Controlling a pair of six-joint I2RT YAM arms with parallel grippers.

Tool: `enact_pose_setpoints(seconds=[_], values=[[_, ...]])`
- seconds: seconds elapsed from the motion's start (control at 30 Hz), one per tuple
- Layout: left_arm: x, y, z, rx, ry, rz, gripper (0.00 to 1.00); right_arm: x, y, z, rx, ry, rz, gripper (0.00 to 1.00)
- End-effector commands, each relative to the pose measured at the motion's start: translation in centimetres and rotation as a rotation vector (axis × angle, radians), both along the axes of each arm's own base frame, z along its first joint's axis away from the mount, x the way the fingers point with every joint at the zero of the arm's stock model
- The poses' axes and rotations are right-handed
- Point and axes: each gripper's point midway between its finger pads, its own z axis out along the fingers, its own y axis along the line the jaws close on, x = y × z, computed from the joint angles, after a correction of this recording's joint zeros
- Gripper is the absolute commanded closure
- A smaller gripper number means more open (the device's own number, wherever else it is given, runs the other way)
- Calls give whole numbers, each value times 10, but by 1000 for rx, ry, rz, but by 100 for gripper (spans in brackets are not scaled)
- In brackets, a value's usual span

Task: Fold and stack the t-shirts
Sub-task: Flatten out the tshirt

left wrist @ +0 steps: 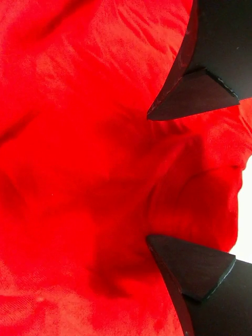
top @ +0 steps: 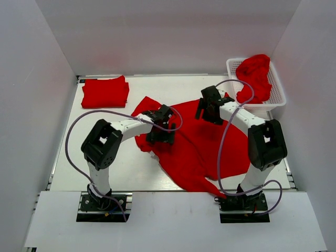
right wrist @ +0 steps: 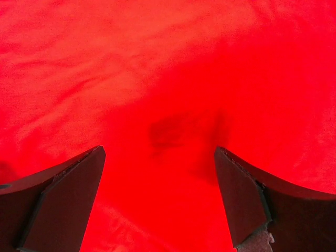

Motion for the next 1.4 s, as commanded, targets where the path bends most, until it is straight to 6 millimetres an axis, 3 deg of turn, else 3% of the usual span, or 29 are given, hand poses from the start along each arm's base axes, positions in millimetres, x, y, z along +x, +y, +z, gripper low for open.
enact_pose_setpoints(seconds=[0.0, 0.07, 0.1, 0.13, 0.2, 0.23, 0.3, 0.43, 0.5, 0.53, 0.67, 0.77, 0.8, 0.83, 0.87, 0.9, 0.97, 1.07, 1.1, 1.2, 1.23, 1.27, 1.37], values=[[-10, 10, -5, 30, 10, 49, 0, -10, -23, -12, -57, 46, -60, 10], [-30, 28, -25, 91, 76, 74, 1, -18, -23, -19, -34, 62, -61, 10], [-37, 36, -30, 115, 92, 89, 3, -35, -30, -34, -44, 110, -67, 10], [-50, 46, -37, 136, 127, 122, 5, -41, -29, -37, -28, 126, -66, 10], [-64, 66, -40, 181, 162, 205, 8, -62, -26, -50, 9, 181, -45, 10], [-80, 78, -40, 201, 188, 228, 8, -76, -26, -57, 15, 211, -36, 10], [-96, 105, -39, 269, 220, 309, 8, -88, -12, -60, 89, 237, 11, 10], [-135, 149, -30, 403, 295, 478, 6, -137, 2, -73, 152, 314, 102, 10], [-149, 167, -21, 454, 332, 539, 0, -155, 16, -71, 202, 341, 150, 10], [-154, 174, -18, 474, 340, 569, 0, -170, 17, -77, 200, 375, 164, 10], [-157, 196, -4, 494, 313, 658, 0, -209, 41, -70, 279, 411, 246, 10], [-130, 193, 28, 431, 198, 661, 0, -212, 42, -55, 246, 380, 269, 10], [-108, 188, 47, 393, 115, 657, 0, -209, 38, -50, 217, 357, 264, 10], [-94, 187, 65, 358, 44, 638, 0, -192, 45, -29, 229, 274, 272, 10], [-84, 186, 78, 346, -4, 633, 0, -186, 44, -23, 222, 247, 268, 10], [-61, 184, 102, 324, -98, 636, 0, -181, 47, -15, 230, 229, 270, 10], [-30, 181, 141, 271, -220, 660, 0, -150, 49, 7, 198, 114, 233, 10], [2, 189, 148, 305, -258, 694, 0, -117, 41, 26, 136, 11, 165, 10], [21, 193, 141, 320, -241, 688, 0, -98, 40, 41, 110, -44, 139, 10], [52, 208, 127, 348, -201, 730, 0, -64, 36, 61, 85, -132, 94, 10], [60, 223, 120, 349, -163, 766, 0, -55, 34, 66, 79, -159, 79, 10], [77, 223, 110, 335, -140, 776, 0, -48, 29, 64, 70, -159, 63, 10], [111, 247, 107, 297, -205, 847, 0, -19, 29, 81, 58, -199, 60, 10]])
